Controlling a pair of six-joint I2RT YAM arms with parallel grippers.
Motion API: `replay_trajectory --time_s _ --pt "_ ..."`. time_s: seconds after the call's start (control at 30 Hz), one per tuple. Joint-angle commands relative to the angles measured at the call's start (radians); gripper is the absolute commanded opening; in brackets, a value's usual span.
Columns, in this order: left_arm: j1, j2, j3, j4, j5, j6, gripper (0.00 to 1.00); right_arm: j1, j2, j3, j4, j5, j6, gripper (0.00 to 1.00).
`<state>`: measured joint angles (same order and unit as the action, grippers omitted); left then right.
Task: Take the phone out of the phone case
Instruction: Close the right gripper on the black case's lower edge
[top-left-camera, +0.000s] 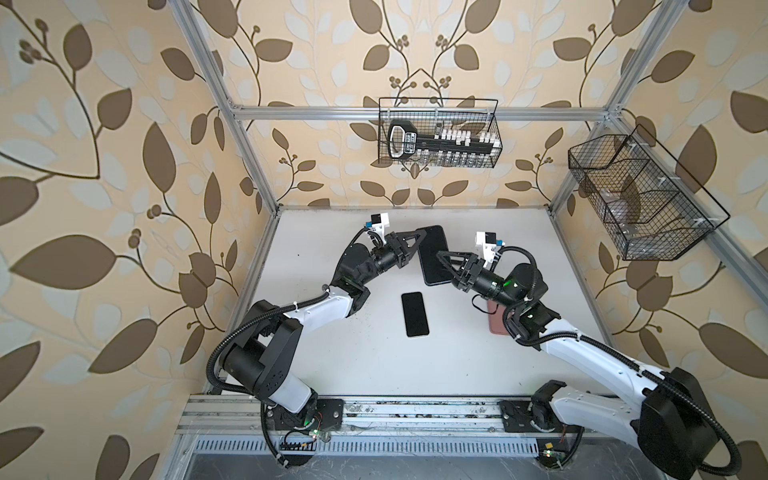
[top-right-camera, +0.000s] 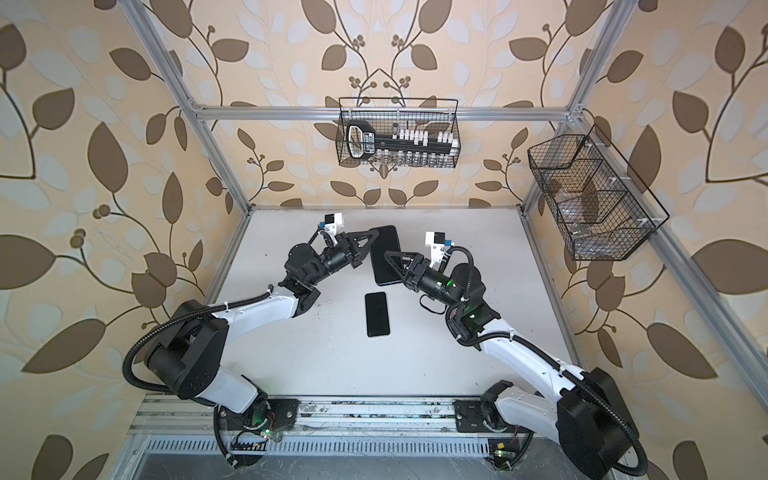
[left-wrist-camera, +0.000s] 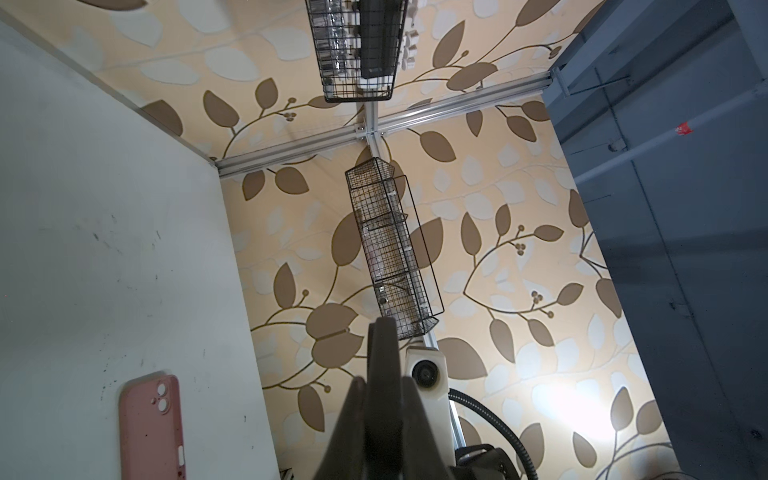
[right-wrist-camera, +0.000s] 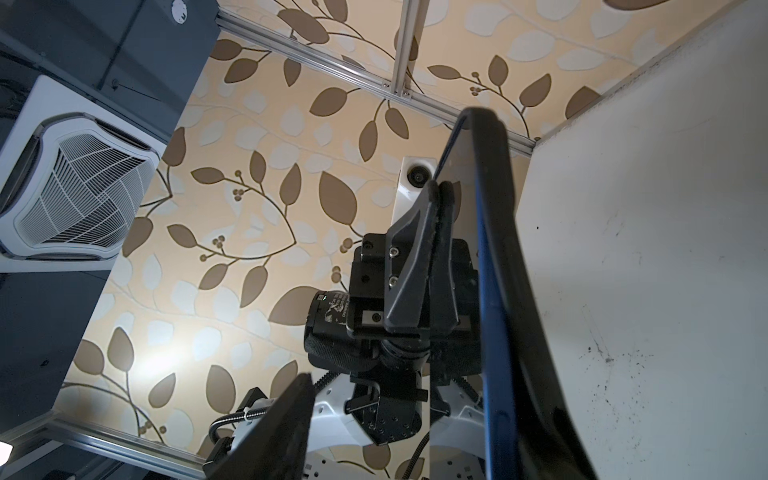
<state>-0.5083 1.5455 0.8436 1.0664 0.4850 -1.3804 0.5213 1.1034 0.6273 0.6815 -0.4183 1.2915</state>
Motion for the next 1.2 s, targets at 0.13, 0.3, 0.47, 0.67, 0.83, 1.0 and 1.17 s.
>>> replay_trajectory --time_s 0.13,0.3,0.47,0.67,0.83,1.0,1.17 --pt "0.069 0.012 0.117 0.073 0.070 -0.045 0.00 -0.023 -0.117 -0.017 -0.070 0.043 -0.076 0.65" --pt "0.076 0.005 0.160 0.034 0.078 -0.026 0.00 -0.036 -0.189 -0.048 -0.204 0.080 -0.115 0.70" --pt "0.076 0.000 0.179 0.026 0.075 -0.031 0.00 -0.036 -0.220 -0.104 -0.231 0.104 -0.110 0.70" --pt "0.076 -0.021 0.177 0.030 0.069 -0.043 0.00 -0.024 -0.192 -0.123 -0.177 0.095 -0.100 0.70" --pt "0.077 -0.046 0.162 0.029 0.062 -0.046 0.00 -0.002 -0.151 -0.114 -0.134 0.093 -0.096 0.70" --pt "0.073 -0.068 0.148 0.028 0.058 -0.048 0.00 0.014 -0.119 -0.092 -0.113 0.095 -0.098 0.70" --pt "0.067 -0.084 0.138 0.029 0.055 -0.049 0.00 0.022 -0.102 -0.075 -0.103 0.098 -0.100 0.70"
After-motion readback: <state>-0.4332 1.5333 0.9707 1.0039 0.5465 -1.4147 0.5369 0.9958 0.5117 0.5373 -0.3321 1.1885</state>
